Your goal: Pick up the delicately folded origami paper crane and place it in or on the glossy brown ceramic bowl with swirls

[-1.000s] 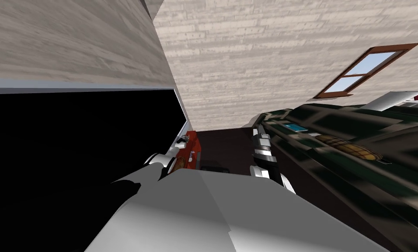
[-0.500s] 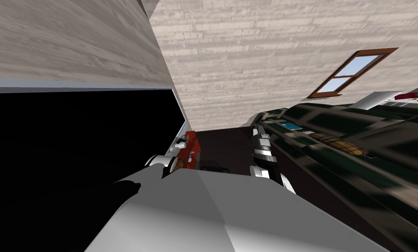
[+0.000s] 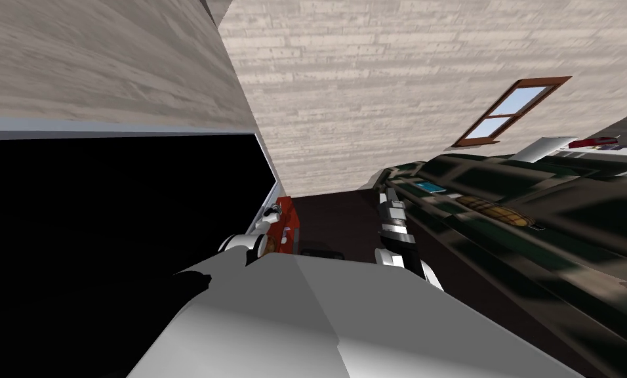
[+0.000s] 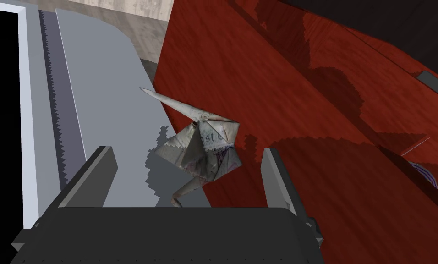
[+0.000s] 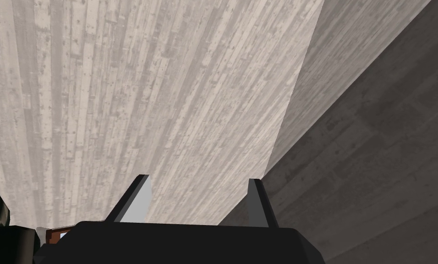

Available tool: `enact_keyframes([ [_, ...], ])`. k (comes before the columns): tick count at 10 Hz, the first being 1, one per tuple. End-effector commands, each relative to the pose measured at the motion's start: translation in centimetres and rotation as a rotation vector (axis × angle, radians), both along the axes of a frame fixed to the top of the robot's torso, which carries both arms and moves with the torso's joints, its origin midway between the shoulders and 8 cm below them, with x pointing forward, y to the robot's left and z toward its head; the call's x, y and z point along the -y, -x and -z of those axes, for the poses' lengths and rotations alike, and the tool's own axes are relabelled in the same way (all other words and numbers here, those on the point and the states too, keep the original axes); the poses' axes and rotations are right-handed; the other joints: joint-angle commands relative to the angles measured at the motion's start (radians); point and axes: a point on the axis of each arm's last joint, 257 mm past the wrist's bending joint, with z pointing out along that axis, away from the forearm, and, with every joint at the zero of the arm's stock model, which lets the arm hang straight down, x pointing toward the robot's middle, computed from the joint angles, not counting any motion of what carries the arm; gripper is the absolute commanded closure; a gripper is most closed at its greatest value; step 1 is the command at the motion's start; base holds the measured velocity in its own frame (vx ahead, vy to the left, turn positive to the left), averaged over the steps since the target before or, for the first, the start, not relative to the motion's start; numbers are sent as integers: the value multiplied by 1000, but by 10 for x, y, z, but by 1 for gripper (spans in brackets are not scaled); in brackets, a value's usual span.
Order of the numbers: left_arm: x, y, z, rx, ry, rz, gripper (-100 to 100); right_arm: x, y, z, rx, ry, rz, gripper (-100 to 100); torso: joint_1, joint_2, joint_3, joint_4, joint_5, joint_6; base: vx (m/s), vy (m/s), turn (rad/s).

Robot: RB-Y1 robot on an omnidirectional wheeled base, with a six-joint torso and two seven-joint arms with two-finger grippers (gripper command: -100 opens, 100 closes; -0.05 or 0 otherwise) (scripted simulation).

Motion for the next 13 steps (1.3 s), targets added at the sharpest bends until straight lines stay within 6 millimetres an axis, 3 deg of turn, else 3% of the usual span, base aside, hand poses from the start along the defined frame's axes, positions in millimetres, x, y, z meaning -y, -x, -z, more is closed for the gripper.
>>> enact_keyframes([
  [1, -3, 2, 0, 1, 1, -11, -100, 0, 0, 0, 0, 0, 0, 0, 0, 0, 0, 0, 0, 0, -5, -1, -16],
  [12, 1, 9, 8, 3, 1, -12, -100, 0, 0, 0, 0, 0, 0, 0, 1, -5, -3, -1, 0, 0, 13, 1, 13],
  [13, 1, 8, 8, 4, 0, -12, 100, 0, 0, 0, 0, 0, 0, 0, 0, -4, -3, -1, 0, 0, 5, 0, 0],
])
